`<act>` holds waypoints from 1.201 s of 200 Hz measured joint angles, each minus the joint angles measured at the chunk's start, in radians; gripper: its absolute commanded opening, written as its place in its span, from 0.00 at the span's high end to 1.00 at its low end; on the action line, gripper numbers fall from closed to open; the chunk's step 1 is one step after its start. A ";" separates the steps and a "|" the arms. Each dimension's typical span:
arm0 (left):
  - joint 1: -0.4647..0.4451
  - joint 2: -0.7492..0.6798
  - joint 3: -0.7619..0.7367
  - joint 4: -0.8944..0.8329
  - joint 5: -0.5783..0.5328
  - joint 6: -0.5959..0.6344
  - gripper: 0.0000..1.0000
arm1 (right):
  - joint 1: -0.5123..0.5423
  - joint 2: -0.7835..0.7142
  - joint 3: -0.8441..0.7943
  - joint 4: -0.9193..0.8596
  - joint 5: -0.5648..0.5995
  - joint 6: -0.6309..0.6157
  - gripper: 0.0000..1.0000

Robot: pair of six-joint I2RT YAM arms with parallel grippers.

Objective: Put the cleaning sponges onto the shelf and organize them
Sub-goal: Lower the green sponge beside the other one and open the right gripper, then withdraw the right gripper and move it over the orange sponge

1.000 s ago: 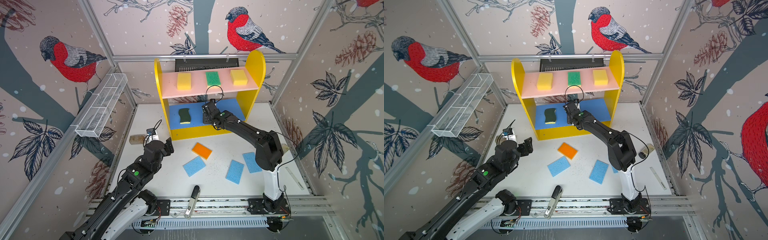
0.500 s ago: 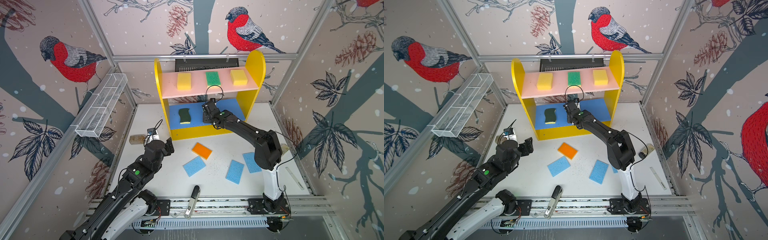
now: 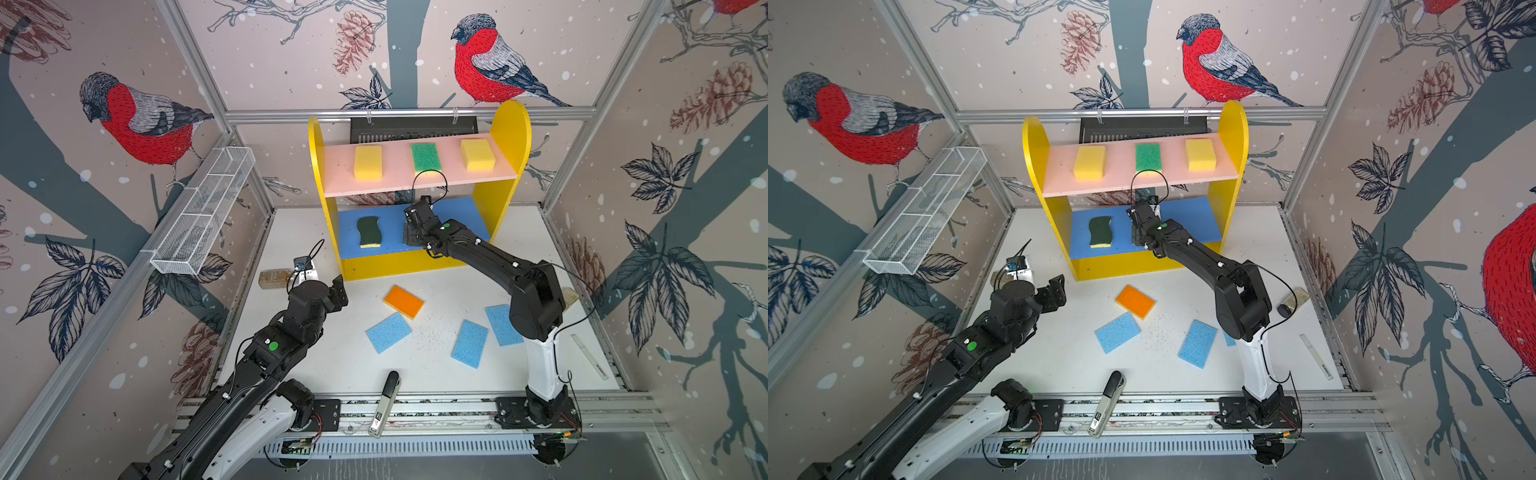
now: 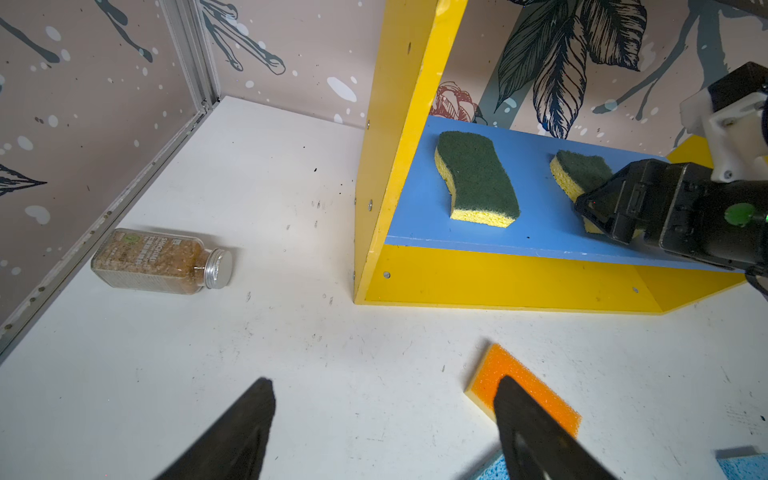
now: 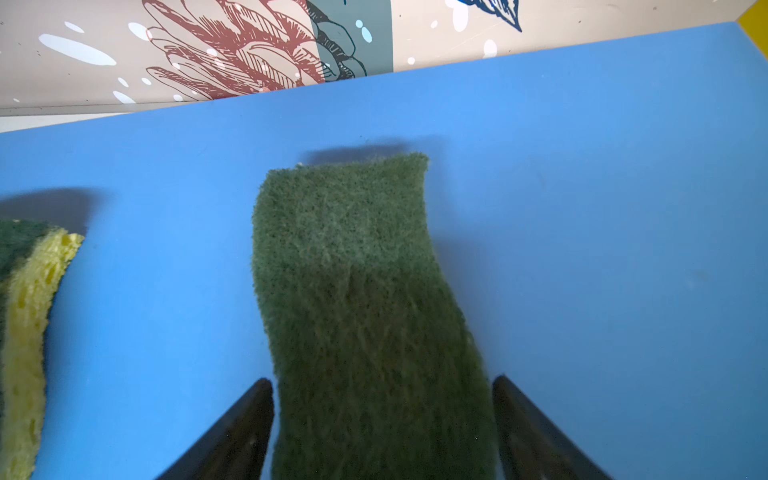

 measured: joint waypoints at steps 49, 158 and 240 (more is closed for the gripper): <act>0.000 -0.014 0.007 -0.001 0.003 0.000 0.17 | 0.020 -0.050 -0.015 -0.006 0.002 -0.013 0.09; 0.000 -0.036 0.072 -0.039 -0.011 0.018 0.17 | 0.080 -0.241 -0.218 0.005 0.003 -0.021 0.06; 0.000 -0.044 0.086 -0.063 0.003 -0.011 0.17 | 0.119 -0.504 -0.524 0.047 -0.014 0.000 0.05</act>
